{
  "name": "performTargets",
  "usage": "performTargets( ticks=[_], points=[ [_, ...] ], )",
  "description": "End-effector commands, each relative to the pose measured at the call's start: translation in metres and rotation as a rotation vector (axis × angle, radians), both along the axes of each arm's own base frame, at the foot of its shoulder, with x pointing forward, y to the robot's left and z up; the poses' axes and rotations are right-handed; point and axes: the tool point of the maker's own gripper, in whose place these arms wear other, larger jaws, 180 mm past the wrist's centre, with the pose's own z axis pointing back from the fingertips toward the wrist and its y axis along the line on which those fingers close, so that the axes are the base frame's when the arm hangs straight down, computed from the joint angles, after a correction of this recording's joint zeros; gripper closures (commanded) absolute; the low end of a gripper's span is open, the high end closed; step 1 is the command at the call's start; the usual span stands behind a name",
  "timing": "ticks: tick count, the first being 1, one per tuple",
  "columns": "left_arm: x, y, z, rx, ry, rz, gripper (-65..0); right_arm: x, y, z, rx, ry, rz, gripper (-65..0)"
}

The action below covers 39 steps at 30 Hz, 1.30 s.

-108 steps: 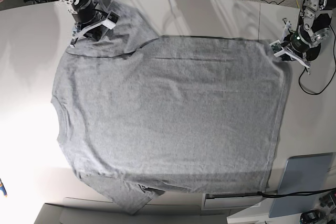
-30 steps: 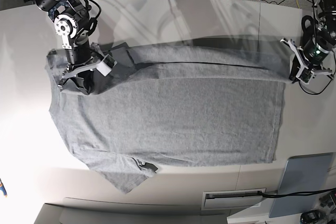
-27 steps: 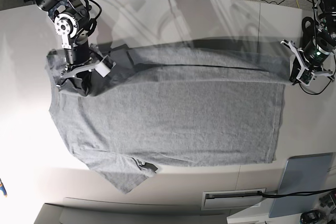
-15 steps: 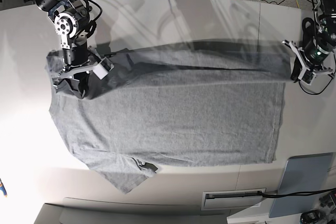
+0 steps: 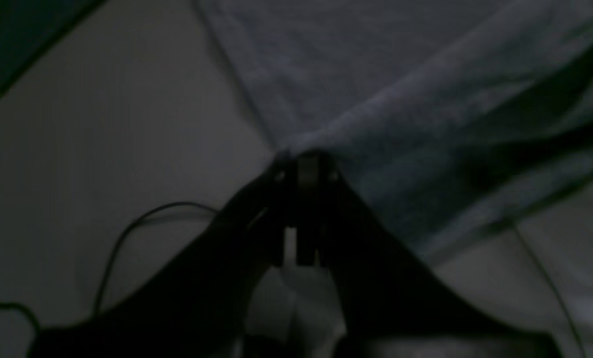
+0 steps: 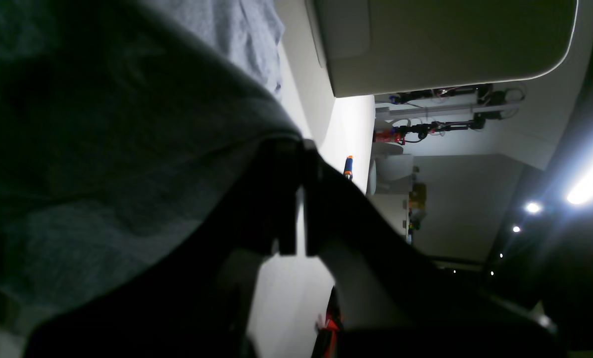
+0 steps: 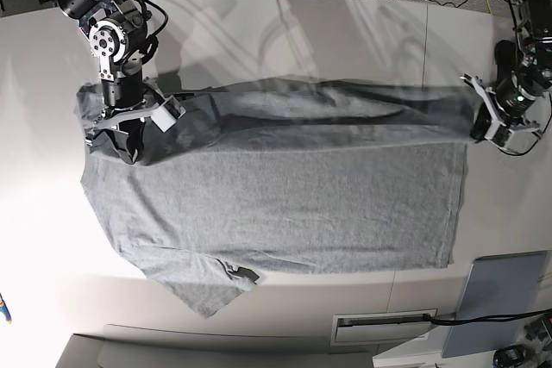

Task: Fold the T-shirt properly
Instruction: 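Grasp the shoulder edge with both grippers and fold it over the body, then release the folded edge and raise both grippers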

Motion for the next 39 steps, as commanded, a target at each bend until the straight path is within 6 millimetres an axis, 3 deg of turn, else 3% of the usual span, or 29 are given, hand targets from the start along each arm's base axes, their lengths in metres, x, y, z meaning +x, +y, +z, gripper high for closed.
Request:
performTargets(
  ticks=[1, 17, 21, 24, 29, 31, 34, 35, 39],
  points=[
    [0.009, 0.001, 0.014, 0.002, -0.044, -0.012, 0.0, 0.007, -0.003, 0.016, -0.006, -0.056, -0.002, 0.0],
    [0.017, 0.001, 0.013, 0.026, -0.061, 0.019, 0.0, 0.015, -0.006, 0.013, 0.063, -0.030, -0.025, 0.0],
    [0.017, 0.001, 0.013, 0.026, -0.062, 0.019, 0.0, 0.015, -0.003, 0.013, 0.073, -0.031, -0.025, -16.3],
    [0.017, 0.001, 0.013, 0.026, -0.062, 0.019, 0.0, 0.015, -0.004, 0.013, 0.072, -0.031, -0.025, -19.7],
    [0.017, 0.000, 0.014, 0.009, -0.061, 0.028, -27.6, 0.015, -0.004, 0.013, 0.072, -0.030, -0.030, -19.7],
    [0.018, 0.004, 0.013, -0.010, -0.053, 0.069, -31.3, 0.015, -0.006, 0.014, 0.074, -0.036, -0.039, -19.7],
    [0.017, 0.009, 0.011, -0.042, -0.035, 0.128, -30.2, 0.015, -0.011, 0.019, 0.095, -0.074, -0.075, -19.7],
    [0.017, 0.008, 0.011, -0.065, -0.026, 0.137, -26.9, 0.015, -0.013, 0.021, 0.118, -0.088, -0.091, -19.6],
    [0.012, -0.007, 0.010, -0.230, 0.015, 0.165, -0.8, 0.015, -0.027, 0.016, 0.242, -0.062, -0.164, -10.7]
  ],
)
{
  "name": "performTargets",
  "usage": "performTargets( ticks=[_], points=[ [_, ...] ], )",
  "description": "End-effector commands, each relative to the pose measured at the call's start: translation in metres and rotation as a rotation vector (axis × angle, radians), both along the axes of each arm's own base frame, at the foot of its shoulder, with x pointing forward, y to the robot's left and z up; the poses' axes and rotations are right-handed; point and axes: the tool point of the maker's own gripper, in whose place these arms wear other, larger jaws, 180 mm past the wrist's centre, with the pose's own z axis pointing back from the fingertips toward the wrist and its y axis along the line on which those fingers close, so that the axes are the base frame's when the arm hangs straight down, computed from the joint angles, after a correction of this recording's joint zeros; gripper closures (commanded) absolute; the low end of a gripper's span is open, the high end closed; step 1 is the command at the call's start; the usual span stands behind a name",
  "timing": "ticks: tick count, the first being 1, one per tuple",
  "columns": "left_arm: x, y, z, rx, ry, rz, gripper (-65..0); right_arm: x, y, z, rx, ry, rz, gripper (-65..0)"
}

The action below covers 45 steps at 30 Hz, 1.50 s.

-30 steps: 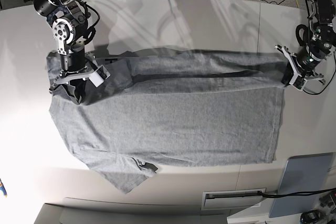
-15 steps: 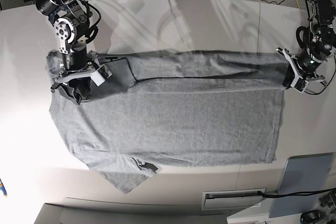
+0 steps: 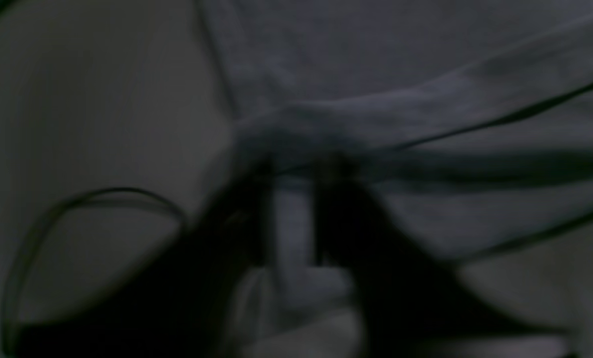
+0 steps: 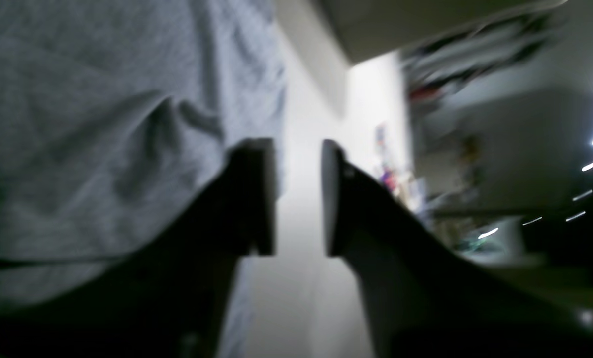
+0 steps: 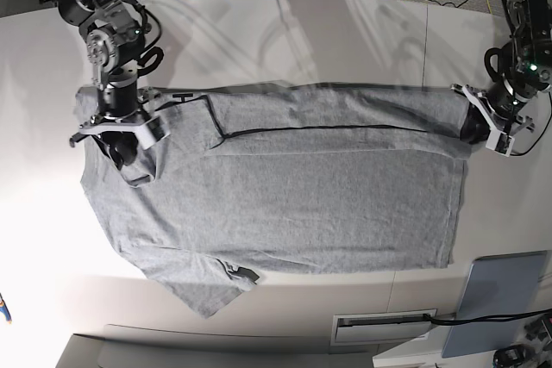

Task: Fold the T-shirt properly
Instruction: 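Release the folded edge and raise both grippers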

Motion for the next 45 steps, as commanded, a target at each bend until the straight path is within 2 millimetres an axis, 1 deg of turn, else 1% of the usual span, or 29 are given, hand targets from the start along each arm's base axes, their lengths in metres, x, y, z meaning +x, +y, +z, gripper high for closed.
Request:
performTargets(
  ticks=[1, 3, 5, 6, 8, 10, 12, 15, 18, 20, 25, 29, 33, 37, 41, 45],
  points=[
    [0.007, 0.001, 0.013, -0.029, -0.040, 0.010, 0.0, 0.007, -0.010, 0.018, 0.003, -0.064, -0.025, -7.6],
    [0.005, -0.009, 0.008, -0.073, -0.028, 0.021, 0.0, 0.007, -0.024, 0.021, 0.061, -0.071, -0.080, -2.9],
    [0.003, -0.017, 0.000, -0.108, -0.023, 0.034, 0.0, 0.008, -0.033, 0.021, 0.153, -0.075, -0.132, 0.0],
    [0.003, -0.021, -0.004, -0.127, -0.018, 0.042, 0.0, 0.009, -0.036, 0.020, 0.197, -0.075, -0.146, 0.0],
    [0.001, -0.026, -0.013, -0.160, -0.003, 0.075, 0.0, 0.009, -0.037, 0.009, 0.265, -0.038, -0.158, 0.0],
    [0.002, -0.022, -0.023, -0.177, 0.012, 0.143, 0.0, 0.006, -0.038, -0.013, 0.314, 0.019, -0.172, 0.0],
    [0.001, -0.018, -0.033, -0.190, 0.033, 0.186, 0.0, 0.000, -0.040, -0.043, 0.340, 0.098, -0.192, 0.0],
    [-0.010, -0.019, -0.052, -0.205, 0.098, 0.189, 0.0, -0.014, -0.051, -0.083, 0.341, 0.193, -0.253, 0.0],
    [-0.031, -0.024, -0.072, -0.193, 0.218, 0.147, 0.0, -0.031, -0.060, -0.110, 0.326, 0.295, -0.295, 0.0],
    [-0.046, -0.022, -0.082, -0.179, 0.276, 0.147, 0.0, -0.043, -0.062, -0.119, 0.312, 0.355, -0.315, 0.0],
    [-0.079, -0.018, -0.095, -0.158, 0.345, 0.149, 0.0, -0.067, -0.057, -0.126, 0.299, 0.402, -0.309, 0.0],
    [-0.109, -0.017, -0.103, -0.144, 0.397, 0.119, 0.0, -0.089, -0.048, -0.126, 0.277, 0.428, -0.280, 0.0],
    [-0.141, -0.019, -0.111, -0.136, 0.461, 0.092, 0.0, -0.111, -0.040, -0.123, 0.249, 0.453, -0.256, 0.0],
    [-0.177, -0.020, -0.118, -0.115, 0.527, 0.081, 0.0, -0.138, -0.036, -0.124, 0.243, 0.498, -0.258, 0.0],
    [-0.207, -0.024, -0.118, -0.108, 0.577, 0.066, 0.0, -0.164, -0.042, -0.122, 0.238, 0.528, -0.276, 0.0],
    [-0.230, -0.028, -0.116, -0.102, 0.612, 0.051, 0.0, -0.185, -0.057, -0.114, 0.221, 0.536, -0.309, 0.0]
  ],
)
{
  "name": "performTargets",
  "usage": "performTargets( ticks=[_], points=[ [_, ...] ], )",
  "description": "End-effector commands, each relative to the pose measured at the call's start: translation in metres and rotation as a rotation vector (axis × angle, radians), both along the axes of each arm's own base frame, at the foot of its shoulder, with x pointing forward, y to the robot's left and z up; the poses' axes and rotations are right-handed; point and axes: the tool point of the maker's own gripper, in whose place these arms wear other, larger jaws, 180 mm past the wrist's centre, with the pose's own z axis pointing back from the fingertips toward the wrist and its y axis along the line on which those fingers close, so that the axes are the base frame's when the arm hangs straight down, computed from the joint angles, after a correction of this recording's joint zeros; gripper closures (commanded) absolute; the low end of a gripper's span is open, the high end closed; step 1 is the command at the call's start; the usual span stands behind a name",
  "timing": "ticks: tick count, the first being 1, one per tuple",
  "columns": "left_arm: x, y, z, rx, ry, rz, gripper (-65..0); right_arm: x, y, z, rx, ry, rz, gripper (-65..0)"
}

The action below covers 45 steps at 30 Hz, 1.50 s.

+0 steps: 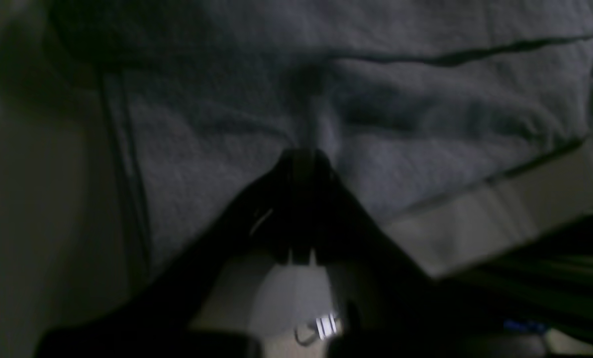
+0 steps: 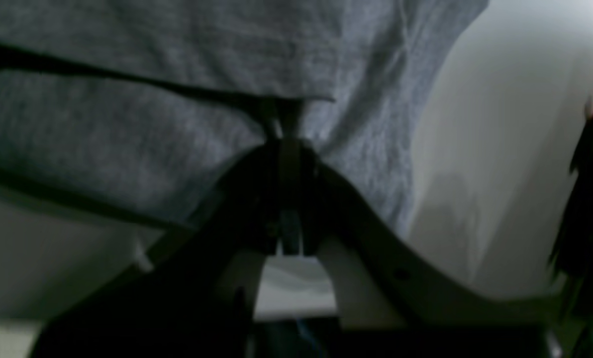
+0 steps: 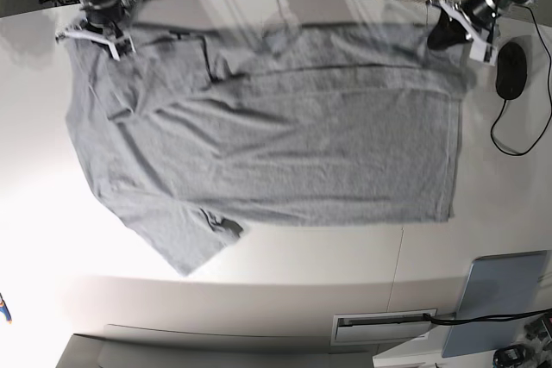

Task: Fold the T-shirt properly
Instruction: 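Release the folded edge and raise both grippers, then move both grippers to the hem corners of the shirt and grasp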

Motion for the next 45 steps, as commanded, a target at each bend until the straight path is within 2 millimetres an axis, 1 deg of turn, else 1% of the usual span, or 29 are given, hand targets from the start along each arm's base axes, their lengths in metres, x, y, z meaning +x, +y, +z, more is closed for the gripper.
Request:
performTargets(
  ticks=[1, 3, 5, 7, 9, 13, 17, 20, 22, 24, 26, 29, 30, 31, 33, 34, 35, 37, 38, 40, 45],
  points=[
    [-0.069, 0.017, -0.038, 0.169, 0.298, -0.101, 0.0, -0.010, -0.005, 0.002, -0.002, 0.022, -0.007, 0.0],
    [-0.076, 0.014, -0.035, 0.172, 0.306, -0.114, 0.0, -0.018, -0.013, 0.006, -0.014, 0.027, -0.012, 0.0],
    [-0.082, 0.013, -0.033, 0.182, 0.311, -0.130, 0.0, -0.023, -0.019, 0.010, -0.024, 0.020, -0.017, 0.0],
    [-0.085, 0.012, -0.031, 0.193, 0.312, -0.146, 0.0, -0.025, -0.025, 0.012, -0.034, 0.020, -0.026, 0.0],
    [-0.083, 0.010, -0.028, 0.195, 0.303, -0.150, 0.0, -0.025, -0.027, 0.013, -0.039, 0.019, -0.028, 0.0],
    [-0.070, 0.004, -0.019, 0.198, 0.256, -0.170, 0.0, -0.018, -0.025, 0.019, -0.060, -0.009, 0.003, 0.0],
    [-0.047, -0.009, 0.001, 0.204, 0.168, -0.207, 0.0, -0.002, -0.017, 0.038, -0.082, -0.077, 0.037, 0.0],
    [-0.028, -0.021, 0.021, 0.211, 0.088, -0.234, 0.0, 0.015, -0.014, 0.060, -0.107, -0.165, 0.044, 0.0],
    [-0.013, -0.024, 0.034, 0.227, 0.038, -0.225, 0.0, 0.024, -0.013, 0.074, -0.128, -0.222, 0.044, 0.0],
    [0.004, -0.024, 0.047, 0.250, -0.013, -0.202, 0.0, 0.034, -0.013, 0.085, -0.151, -0.266, 0.044, 0.0],
    [0.022, -0.022, 0.058, 0.269, -0.065, -0.180, 0.0, 0.046, -0.014, 0.092, -0.164, -0.300, 0.043, 0.0],
    [0.053, -0.016, 0.072, 0.292, -0.137, -0.140, 0.0, 0.065, -0.015, 0.103, -0.178, -0.359, 0.048, 0.0],
    [0.063, -0.014, 0.077, 0.297, -0.162, -0.123, -1.6, 0.072, -0.014, 0.107, -0.176, -0.377, 0.050, 0.0],
    [0.073, -0.013, 0.082, 0.300, -0.187, -0.110, -7.9, 0.079, -0.013, 0.111, -0.174, -0.394, 0.053, 0.0],
    [0.093, -0.010, 0.093, 0.309, -0.238, -0.079, -19.7, 0.092, -0.012, 0.119, -0.165, -0.435, 0.048, -5.4],
    [0.104, -0.007, 0.099, 0.312, -0.262, -0.059, -23.9, 0.098, -0.012, 0.123, -0.163, -0.455, 0.047, -9.1],
    [0.114, -0.004, 0.103, 0.316, -0.282, -0.039, -26.1, 0.104, -0.011, 0.127, -0.156, -0.473, 0.043, -13.6],
    [0.132, 0.003, 0.111, 0.321, -0.316, 0.000, -26.5, 0.114, -0.010, 0.134, -0.132, -0.508, 0.032, -21.9],
    [0.141, 0.006, 0.113, 0.321, -0.326, 0.011, -26.5, 0.119, -0.009, 0.137, -0.118, -0.524, 0.026, -24.7],
    [0.157, 0.014, 0.114, 0.316, -0.338, 0.041, -26.5, 0.127, -0.008, 0.144, -0.102, -0.553, 0.017, -25.4],
    [0.197, 0.036, 0.108, 0.270, -0.338, 0.117, -26.5, 0.144, -0.007, 0.157, -0.034, -0.626, -0.024, -25.4]
  ],
)
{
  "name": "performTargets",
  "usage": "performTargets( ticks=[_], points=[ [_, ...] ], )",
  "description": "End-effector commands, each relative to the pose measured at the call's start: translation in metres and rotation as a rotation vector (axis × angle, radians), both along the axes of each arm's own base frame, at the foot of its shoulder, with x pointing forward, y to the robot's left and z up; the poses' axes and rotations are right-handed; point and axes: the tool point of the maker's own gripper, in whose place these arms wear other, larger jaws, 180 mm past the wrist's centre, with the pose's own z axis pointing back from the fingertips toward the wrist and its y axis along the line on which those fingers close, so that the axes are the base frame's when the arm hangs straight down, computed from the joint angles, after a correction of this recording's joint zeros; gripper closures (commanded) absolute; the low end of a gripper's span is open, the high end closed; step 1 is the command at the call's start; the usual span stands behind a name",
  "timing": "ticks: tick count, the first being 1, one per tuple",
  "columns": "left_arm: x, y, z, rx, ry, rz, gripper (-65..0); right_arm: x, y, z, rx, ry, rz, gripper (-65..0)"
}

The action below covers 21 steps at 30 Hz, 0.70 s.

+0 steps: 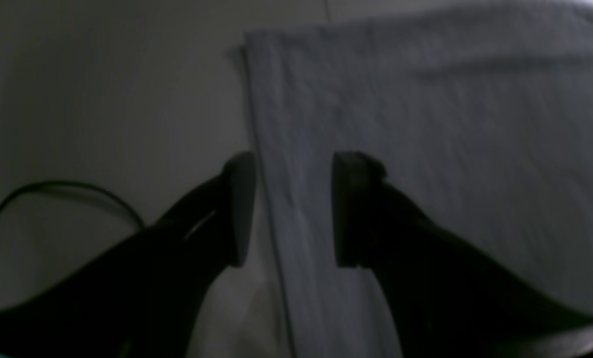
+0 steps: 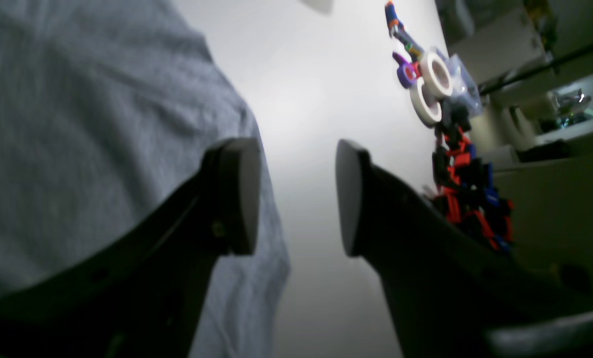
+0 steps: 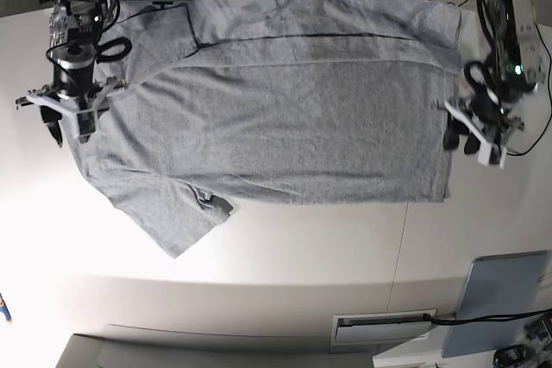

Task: Fold the T-shirt properly
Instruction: 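Move both grippers to the hem corners of the shirt and grasp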

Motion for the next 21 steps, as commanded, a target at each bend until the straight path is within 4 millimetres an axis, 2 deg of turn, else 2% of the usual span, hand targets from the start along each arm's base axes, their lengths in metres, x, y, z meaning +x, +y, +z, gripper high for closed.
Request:
performTargets(
  ticks=[1, 6, 10, 13, 21],
  points=[
    [0.017, 0.010, 0.016, -0.007, -0.055, 0.021, -26.5, 0.008, 0.000, 0.017, -0.006, -0.058, 0.011, -25.4],
    [0.053, 0.014, 0.009, -0.082, -0.036, 0.019, -26.4, 0.018, 0.003, 0.020, 0.066, -0.076, 0.004, -25.4],
    [0.076, 0.000, 0.000, -0.100, 0.000, -0.011, -26.4, 0.021, 0.003, 0.023, 0.067, -0.080, 0.004, -25.4],
    [0.089, -0.008, -0.011, -0.096, 0.046, -0.016, -26.4, 0.020, 0.001, 0.021, 0.068, -0.069, -0.006, -25.4],
    [0.112, 0.003, -0.038, -0.122, 0.158, 0.058, -26.5, 0.019, 0.000, 0.019, 0.068, -0.057, -0.016, -25.4]
  ],
)
